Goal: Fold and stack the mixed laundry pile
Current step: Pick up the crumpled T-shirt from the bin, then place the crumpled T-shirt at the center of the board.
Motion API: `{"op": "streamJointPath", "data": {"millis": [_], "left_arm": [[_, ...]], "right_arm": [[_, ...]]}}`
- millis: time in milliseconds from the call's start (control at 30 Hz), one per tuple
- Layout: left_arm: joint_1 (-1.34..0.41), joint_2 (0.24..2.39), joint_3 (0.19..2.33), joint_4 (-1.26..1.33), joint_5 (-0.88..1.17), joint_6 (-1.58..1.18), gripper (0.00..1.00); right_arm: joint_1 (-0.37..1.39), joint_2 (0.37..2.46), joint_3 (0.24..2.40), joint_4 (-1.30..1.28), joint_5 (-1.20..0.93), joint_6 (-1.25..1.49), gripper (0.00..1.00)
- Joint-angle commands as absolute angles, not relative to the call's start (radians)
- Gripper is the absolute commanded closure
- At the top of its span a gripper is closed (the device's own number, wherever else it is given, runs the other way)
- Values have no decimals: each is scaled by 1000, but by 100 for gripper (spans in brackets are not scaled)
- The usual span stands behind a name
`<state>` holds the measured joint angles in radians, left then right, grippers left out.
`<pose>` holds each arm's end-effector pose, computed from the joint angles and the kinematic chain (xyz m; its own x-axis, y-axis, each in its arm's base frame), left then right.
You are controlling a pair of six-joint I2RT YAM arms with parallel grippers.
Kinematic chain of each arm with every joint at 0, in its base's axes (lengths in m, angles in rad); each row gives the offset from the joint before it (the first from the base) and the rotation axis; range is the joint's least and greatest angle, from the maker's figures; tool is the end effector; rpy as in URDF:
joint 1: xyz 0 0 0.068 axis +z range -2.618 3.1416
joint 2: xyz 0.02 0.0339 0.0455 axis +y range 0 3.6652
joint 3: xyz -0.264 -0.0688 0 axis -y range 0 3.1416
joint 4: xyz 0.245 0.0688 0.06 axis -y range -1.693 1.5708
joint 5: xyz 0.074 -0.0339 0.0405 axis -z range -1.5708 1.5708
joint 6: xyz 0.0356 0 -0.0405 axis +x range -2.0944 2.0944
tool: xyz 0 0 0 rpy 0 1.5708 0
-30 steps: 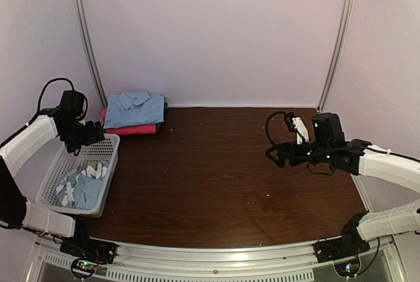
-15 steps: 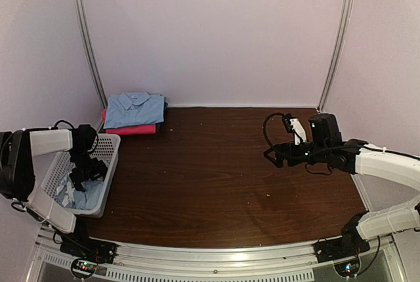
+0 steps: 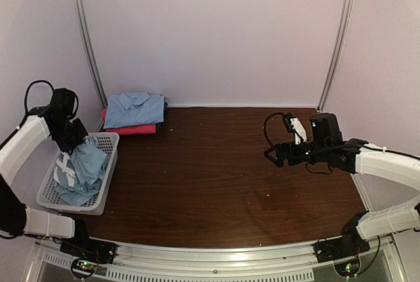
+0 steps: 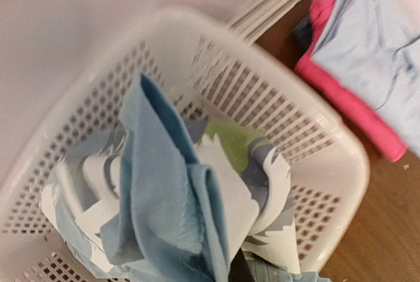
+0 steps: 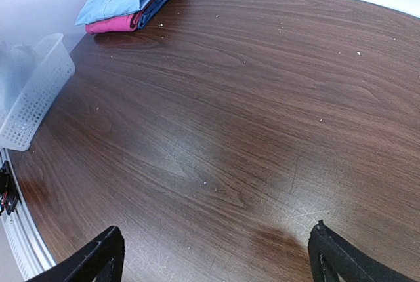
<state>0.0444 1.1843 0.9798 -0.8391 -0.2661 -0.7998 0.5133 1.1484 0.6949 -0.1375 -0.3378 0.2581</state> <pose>0.2264 0.0194 0.2734 -0.4761 -0.7138 -0.5136 -0.7412 0.6401 -0.2025 0.2099 0.1319 0.2409 -0.6488 -0.0893 -0.7557 -0.5559 0.7338 0.3905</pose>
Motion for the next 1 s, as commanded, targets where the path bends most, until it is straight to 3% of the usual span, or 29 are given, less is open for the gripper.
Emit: {"op": "streamJointPath", "data": {"millis": [0,233,533,633,733,767,867,900,967], "left_arm": [[50,1198,1237,-840,-310,-663,100],[8,1303,1639,-672,-23,-512,100],[-479,1726,2409,-688,176,-314,100],[-584,1811,2492,-644,284,-320,100],[-646,1833,2437,-626,372,-319,99],[-646,1828,2392,-628,386,-322,94],[-588,1794,2238,-709,241,-312,37],[-542,1771,2154,-717,217,-352,27],[-436,1695,1929,-641,258,-423,20]], "right_arm": [[501,1155,728,-112,-357,252,2],[497,1163,747,-105,-366,256,2],[473,1156,764,-104,-384,270,2],[460,1138,763,-115,-386,273,2],[437,1115,761,-138,-386,272,2],[428,1106,759,-146,-386,271,2],[411,1076,750,-168,-386,264,2],[406,1069,745,-174,-384,262,2],[397,1057,736,-183,-381,257,2]]}}
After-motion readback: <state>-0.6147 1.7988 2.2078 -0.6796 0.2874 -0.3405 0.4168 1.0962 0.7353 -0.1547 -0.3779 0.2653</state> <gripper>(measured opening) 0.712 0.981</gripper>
